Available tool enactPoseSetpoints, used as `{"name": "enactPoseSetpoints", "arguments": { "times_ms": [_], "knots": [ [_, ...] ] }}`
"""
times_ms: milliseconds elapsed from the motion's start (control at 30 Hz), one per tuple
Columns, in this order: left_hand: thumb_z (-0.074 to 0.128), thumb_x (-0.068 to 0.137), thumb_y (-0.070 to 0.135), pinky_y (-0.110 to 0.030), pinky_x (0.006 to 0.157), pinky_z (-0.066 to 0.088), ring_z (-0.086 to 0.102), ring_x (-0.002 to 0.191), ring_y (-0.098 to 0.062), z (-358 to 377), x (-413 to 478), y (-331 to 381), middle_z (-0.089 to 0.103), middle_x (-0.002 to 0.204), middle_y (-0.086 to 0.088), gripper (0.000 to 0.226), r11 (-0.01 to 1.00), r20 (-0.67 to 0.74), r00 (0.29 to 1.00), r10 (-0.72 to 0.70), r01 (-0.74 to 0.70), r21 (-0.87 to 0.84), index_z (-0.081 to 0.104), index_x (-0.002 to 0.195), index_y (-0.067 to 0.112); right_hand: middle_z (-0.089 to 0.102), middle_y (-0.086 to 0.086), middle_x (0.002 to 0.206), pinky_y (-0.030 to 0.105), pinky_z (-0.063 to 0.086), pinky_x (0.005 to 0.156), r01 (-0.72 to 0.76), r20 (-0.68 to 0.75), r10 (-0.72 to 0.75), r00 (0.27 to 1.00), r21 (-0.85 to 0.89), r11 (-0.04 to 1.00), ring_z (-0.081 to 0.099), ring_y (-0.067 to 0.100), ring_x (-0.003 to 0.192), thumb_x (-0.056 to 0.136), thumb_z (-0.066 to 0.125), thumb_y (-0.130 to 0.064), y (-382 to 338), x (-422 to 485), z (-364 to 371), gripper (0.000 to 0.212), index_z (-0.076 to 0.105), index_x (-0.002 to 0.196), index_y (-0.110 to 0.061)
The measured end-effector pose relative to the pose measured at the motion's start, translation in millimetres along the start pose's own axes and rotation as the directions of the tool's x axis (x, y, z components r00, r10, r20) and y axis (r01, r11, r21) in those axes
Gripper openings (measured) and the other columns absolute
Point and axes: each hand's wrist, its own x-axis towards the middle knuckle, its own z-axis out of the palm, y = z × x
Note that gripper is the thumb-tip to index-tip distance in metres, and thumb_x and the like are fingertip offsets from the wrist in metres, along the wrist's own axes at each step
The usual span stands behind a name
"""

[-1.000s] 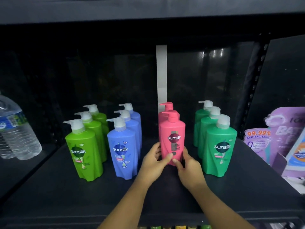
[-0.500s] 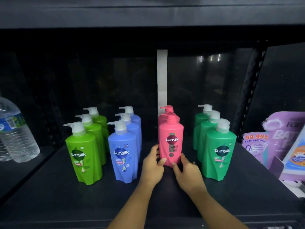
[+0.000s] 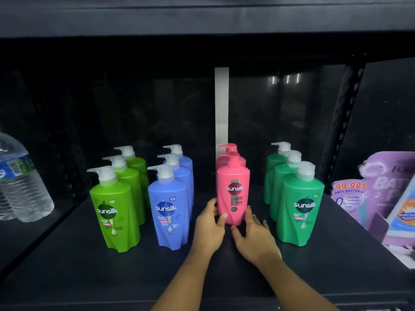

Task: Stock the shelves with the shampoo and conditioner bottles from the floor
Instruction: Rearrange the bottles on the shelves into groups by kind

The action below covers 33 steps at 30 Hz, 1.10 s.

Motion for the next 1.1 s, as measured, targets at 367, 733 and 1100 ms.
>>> {"name": "enactPoseSetpoints", "arguments": {
  "times_ms": [367, 733, 1100],
  "knots": [
    [0.062, 0.097, 0.027, -0.033, 0.096, 0.054, 0.066, 0.109, -0.012, 2, -3, -5, 0.071, 0.121, 0.005, 0.039, 0.982, -0.024, 0.998, 0.058, -0.053, 0.182, 0.060, 0.136, 0.025, 0.035, 0.016, 0.159, 0.040, 0.012, 0.126, -0.020, 0.002, 0.020, 1.000, -0.018, 1.000, 0.028, 0.029, 0.150, 0.099, 0.046, -0.049, -3, 0, 0, 0.082, 0.015, 0.159, -0.002],
    [0.055, 0.103, 0.038, -0.026, 0.119, 0.032, 0.042, 0.145, -0.016, -42, -60, 4, 0.044, 0.159, 0.001, 0.056, 0.855, 0.257, 0.965, 0.054, -0.178, 0.488, 0.045, 0.155, 0.018, 0.069, 0.013, 0.091, 0.038, 0.050, 0.079, 0.057, -0.136, -0.078, 0.988, -0.157, 0.986, 0.063, 0.035, 0.090, 0.087, 0.060, -0.033, -10, -14, -11, 0.027, 0.068, 0.096, -0.008],
    [0.053, 0.105, 0.044, -0.016, 0.121, 0.009, 0.025, 0.153, -0.007, -133, -127, -9, 0.036, 0.164, 0.006, 0.053, 0.836, 0.378, 0.925, -0.020, -0.192, 0.514, 0.047, 0.154, 0.024, 0.067, -0.005, 0.126, 0.029, 0.046, 0.102, 0.455, 0.231, -0.423, 0.876, -0.109, 0.884, 0.057, 0.015, 0.119, 0.095, 0.058, -0.045, -31, -53, -19, 0.038, 0.068, 0.122, -0.020]
  ]
}}
